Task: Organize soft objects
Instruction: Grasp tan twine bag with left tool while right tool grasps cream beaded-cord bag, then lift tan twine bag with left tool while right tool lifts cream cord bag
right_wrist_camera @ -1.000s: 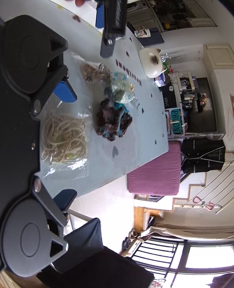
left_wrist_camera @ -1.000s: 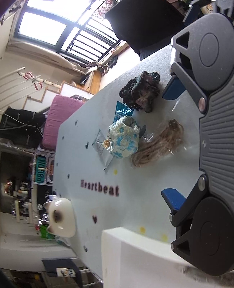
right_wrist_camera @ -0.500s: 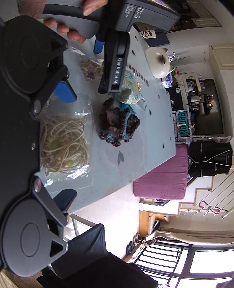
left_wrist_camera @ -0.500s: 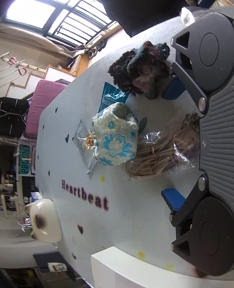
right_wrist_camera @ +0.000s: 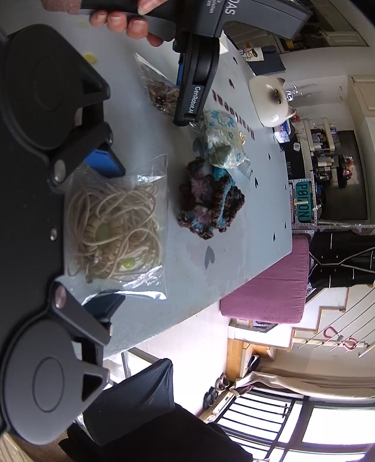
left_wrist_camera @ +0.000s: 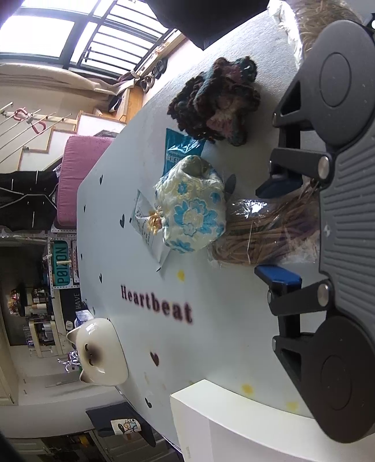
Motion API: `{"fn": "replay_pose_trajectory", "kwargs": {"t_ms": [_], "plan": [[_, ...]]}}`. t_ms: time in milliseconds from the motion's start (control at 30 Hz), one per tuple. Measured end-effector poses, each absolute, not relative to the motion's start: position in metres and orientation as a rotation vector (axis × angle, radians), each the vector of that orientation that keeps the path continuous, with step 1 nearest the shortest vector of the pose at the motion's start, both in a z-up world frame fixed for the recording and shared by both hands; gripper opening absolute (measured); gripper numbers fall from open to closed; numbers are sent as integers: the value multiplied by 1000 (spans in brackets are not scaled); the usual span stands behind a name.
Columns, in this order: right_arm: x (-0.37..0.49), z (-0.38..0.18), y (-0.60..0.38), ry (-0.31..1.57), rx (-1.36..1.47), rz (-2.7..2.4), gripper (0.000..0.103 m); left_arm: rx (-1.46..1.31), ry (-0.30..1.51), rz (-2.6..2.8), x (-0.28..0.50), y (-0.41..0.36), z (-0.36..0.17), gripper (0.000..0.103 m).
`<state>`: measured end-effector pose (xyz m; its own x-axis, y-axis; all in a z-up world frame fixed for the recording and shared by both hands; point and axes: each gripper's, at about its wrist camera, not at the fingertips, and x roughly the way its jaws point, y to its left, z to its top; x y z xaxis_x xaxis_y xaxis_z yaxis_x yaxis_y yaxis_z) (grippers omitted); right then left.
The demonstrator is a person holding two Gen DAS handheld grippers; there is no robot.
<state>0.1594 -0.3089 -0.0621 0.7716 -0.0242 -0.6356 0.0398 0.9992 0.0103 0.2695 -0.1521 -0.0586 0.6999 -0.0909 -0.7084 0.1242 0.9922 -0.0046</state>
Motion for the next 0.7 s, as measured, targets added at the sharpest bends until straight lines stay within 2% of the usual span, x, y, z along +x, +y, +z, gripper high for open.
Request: {"fn": "replay_pose_trajectory", "kwargs": {"t_ms": [700], "plan": [[111,-57,-289,678,57,-10,76,11,755,-320,179,-123,-51,45]]}}
